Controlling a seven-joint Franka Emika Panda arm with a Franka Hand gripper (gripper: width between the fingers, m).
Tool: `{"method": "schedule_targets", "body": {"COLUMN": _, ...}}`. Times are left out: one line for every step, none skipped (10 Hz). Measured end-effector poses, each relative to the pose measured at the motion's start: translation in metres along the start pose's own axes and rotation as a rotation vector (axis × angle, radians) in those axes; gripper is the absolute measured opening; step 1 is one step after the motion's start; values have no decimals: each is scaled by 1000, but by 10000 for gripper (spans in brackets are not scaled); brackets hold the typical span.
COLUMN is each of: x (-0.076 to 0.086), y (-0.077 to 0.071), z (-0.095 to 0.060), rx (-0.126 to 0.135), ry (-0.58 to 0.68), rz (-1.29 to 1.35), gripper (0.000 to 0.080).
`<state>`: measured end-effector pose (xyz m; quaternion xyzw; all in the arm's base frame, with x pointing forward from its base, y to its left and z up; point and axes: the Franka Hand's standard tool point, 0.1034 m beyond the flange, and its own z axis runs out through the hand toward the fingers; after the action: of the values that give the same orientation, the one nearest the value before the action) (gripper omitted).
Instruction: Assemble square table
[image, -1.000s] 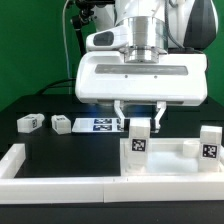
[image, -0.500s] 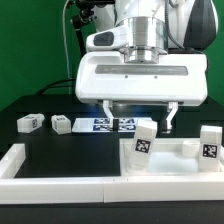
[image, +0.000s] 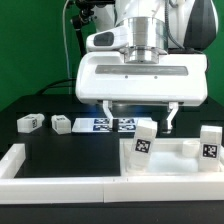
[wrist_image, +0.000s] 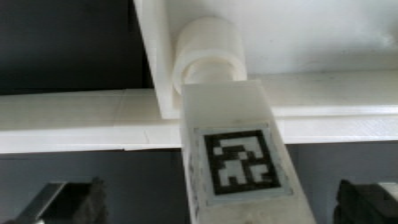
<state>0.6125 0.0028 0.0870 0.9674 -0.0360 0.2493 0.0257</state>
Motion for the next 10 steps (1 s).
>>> {"method": "schedule_targets", "body": {"x": 4, "y": -3, "z": -6, "rx": 53, "ry": -131, "rz": -1, "gripper": 649}}
{"method": "schedule_targets", "body": {"x": 16, "y": -1, "z": -17, "rx": 104, "ry": -224, "rz": -17, "gripper": 649}}
{"method": "schedule_targets", "body": {"x": 27, "y": -1, "z": -19, "rx": 113, "ry": -222, "rz": -5, "gripper": 649}}
{"method": "schedule_targets", "body": {"x": 22, "y": -5, "z": -18, "rx": 119, "ry": -282, "rz": -2, "gripper": 649}}
{"method": "schedule_targets", "body": {"x": 20, "y": -5, "z": -18, "rx": 112, "ry": -346, "rz": -7, "gripper": 649}}
{"method": "schedule_targets", "body": {"x": 18, "y": -6, "z": -19, "rx": 124, "ry": -417, "rz": -9, "gripper": 649}}
{"method": "schedule_targets", "body": {"x": 19, "y": -8, "z": -19, "rx": 133, "ry": -457, "rz": -10, "gripper": 649}}
{"method": "schedule_targets", "body": {"x": 19, "y": -7, "z": -17, "rx": 128, "ry": -455, "rz": -8, "gripper": 649}}
{"method": "schedule_targets", "body": {"x": 15, "y": -2, "z": -13, "rx": 105, "ry": -480, "rz": 19, "gripper": 649}}
{"method": "schedule_targets", "body": {"x": 16, "y": -3, "z": -7, "rx": 93, "ry": -500, "rz": 55, "gripper": 649}}
